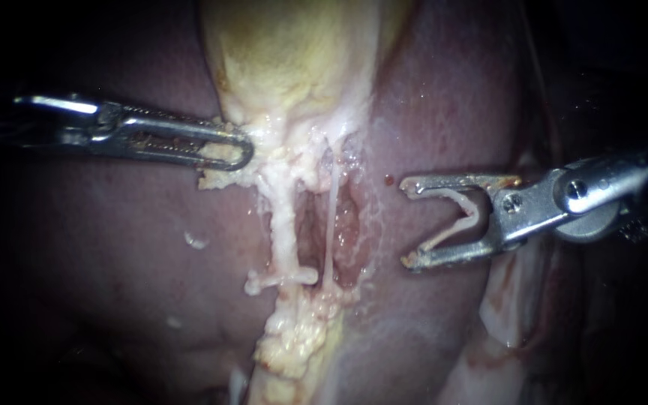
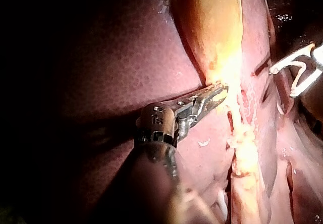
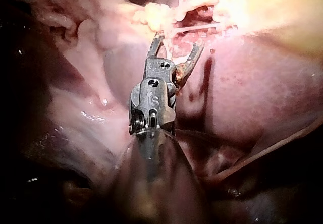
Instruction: Clipping second clip left tube
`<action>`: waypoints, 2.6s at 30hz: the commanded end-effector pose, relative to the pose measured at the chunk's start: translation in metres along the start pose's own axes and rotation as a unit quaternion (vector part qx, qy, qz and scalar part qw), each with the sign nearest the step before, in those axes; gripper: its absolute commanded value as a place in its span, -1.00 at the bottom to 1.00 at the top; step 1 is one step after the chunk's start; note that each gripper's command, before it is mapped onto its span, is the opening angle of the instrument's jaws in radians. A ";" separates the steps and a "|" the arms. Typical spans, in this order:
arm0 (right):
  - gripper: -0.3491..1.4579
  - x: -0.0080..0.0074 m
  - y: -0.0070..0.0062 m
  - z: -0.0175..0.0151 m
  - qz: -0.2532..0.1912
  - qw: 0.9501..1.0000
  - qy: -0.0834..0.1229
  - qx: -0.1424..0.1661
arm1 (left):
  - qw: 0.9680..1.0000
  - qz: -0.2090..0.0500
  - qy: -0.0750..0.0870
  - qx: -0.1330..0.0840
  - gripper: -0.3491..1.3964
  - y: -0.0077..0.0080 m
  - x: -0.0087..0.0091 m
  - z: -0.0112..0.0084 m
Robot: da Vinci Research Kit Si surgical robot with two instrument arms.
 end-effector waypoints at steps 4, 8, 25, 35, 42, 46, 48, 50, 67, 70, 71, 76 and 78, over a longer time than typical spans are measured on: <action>-0.06 0.0000 0.0000 0.0000 -0.003 1.000 0.000 0.000 | 1.000 -0.002 -0.004 -0.007 -1.00 0.0002 0.0008 -0.0016; -0.06 0.0000 0.0000 0.0000 -0.003 1.000 0.000 0.000 | 1.000 -0.005 -0.001 -0.002 -1.00 0.0004 0.0021 -0.0042; -0.06 0.0005 -0.0001 0.0018 -0.006 1.000 0.007 0.019 | 1.000 -0.012 0.013 0.002 -1.00 0.0014 0.0033 -0.0073; -0.07 0.0002 -0.0007 0.0081 0.100 0.993 0.019 0.058 | 1.000 -0.012 0.013 0.003 -1.00 0.0015 0.0033 -0.0073; -0.08 -0.0009 -0.0002 0.0118 0.165 0.980 0.064 0.093 | 1.000 -0.012 0.013 0.003 -1.00 0.0016 0.0033 -0.0072; -0.09 -0.0018 0.0006 0.0132 0.183 0.975 0.076 0.099 | 1.000 -0.012 0.014 0.003 -1.00 0.0016 0.0033 -0.0071; -0.08 -0.0023 0.0011 0.0138 0.190 0.974 0.079 0.096 | 1.000 -0.012 0.014 0.003 -1.00 0.0016 0.0033 -0.0071; -0.07 -0.0029 0.0015 0.0142 0.198 0.972 0.083 0.096 | 1.000 -0.012 0.014 0.003 -1.00 0.0016 0.0033 -0.0071; -0.07 -0.0049 0.0037 0.0160 0.210 0.960 0.125 0.138 | 1.000 -0.012 0.014 0.004 -1.00 0.0016 0.0033 -0.0069; -0.08 -0.0046 0.0039 0.0172 0.211 0.955 0.138 0.154 | 1.000 -0.012 0.014 0.004 -1.00 0.0016 0.0033 -0.0069; -0.08 -0.0045 0.0039 0.0176 0.208 0.955 0.142 0.158 | 1.000 -0.012 0.014 0.004 -1.00 0.0016 0.0033 -0.0069; -0.09 -0.0039 0.0036 0.0198 0.203 0.950 0.153 0.180 | 1.000 -0.012 0.014 0.004 -1.00 0.0016 0.0033 -0.0069; -0.09 -0.0035 0.0034 0.0204 0.202 0.948 0.159 0.187 | 1.000 -0.012 0.014 0.004 -1.00 0.0016 0.0033 -0.0069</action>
